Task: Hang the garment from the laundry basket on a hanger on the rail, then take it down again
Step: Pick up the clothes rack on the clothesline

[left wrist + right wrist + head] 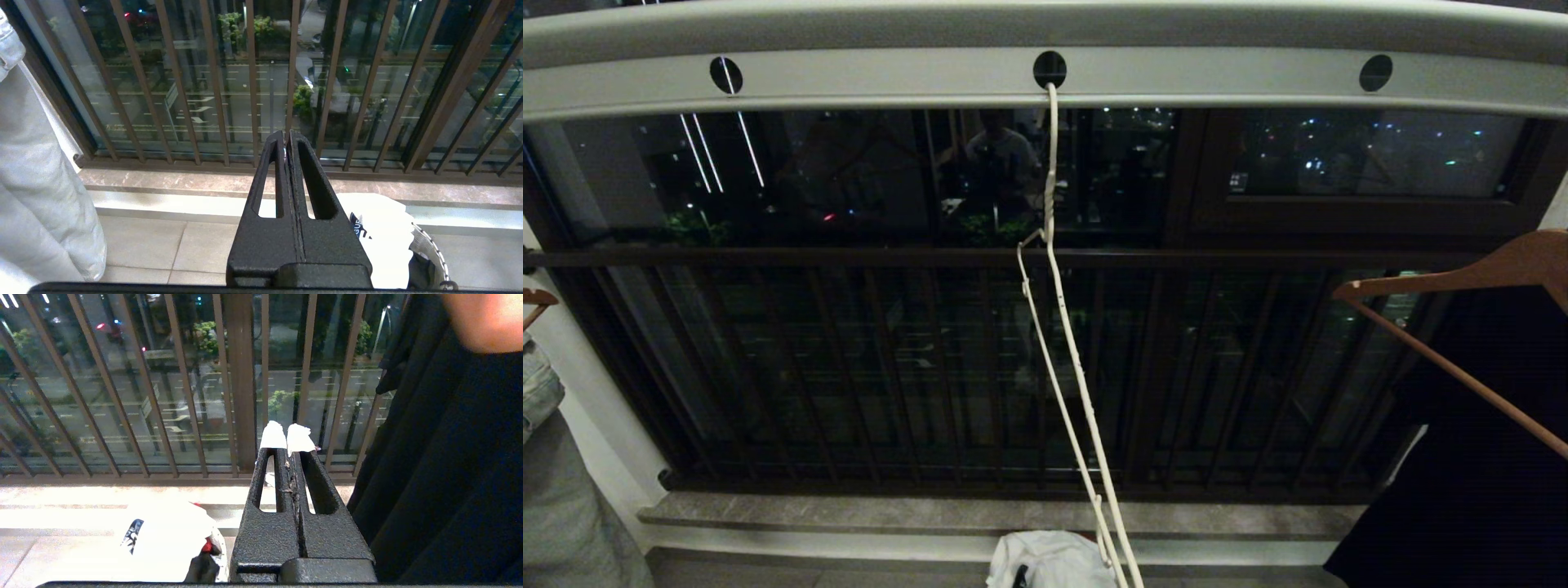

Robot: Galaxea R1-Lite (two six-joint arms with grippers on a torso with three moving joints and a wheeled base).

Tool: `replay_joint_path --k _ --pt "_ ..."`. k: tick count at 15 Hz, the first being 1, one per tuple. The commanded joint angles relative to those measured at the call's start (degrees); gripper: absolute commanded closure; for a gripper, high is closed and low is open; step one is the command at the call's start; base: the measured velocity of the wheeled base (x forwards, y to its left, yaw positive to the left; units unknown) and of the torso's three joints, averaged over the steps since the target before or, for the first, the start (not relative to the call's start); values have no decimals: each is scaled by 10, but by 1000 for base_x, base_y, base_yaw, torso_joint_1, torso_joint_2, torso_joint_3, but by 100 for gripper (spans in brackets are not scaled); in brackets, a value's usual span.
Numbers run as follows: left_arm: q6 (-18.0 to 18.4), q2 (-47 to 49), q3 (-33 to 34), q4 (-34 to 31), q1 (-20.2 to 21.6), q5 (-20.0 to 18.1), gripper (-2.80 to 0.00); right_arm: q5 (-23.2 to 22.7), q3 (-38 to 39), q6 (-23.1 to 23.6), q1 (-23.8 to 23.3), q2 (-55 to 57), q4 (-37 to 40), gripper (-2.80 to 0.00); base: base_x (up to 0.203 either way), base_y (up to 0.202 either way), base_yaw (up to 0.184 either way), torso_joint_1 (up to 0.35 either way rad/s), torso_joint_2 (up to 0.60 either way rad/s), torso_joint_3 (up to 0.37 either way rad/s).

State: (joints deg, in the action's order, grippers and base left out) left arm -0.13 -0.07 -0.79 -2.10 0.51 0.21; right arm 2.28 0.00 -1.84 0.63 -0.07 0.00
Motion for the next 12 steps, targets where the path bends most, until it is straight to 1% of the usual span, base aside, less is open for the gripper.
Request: replay_joint_path --k 1,9,12 --pt "0 0 0 1 0 1 0 0 0 0 0 1 0 0 0 0 0 0 0 0" --pt "-2 0 0 0 0 1 0 0 0 0 0 1 0 0 0 0 0 0 0 0" --pt "5 0 0 0 0 1 0 0 0 0 0 1 0 0 0 0 0 0 0 0"
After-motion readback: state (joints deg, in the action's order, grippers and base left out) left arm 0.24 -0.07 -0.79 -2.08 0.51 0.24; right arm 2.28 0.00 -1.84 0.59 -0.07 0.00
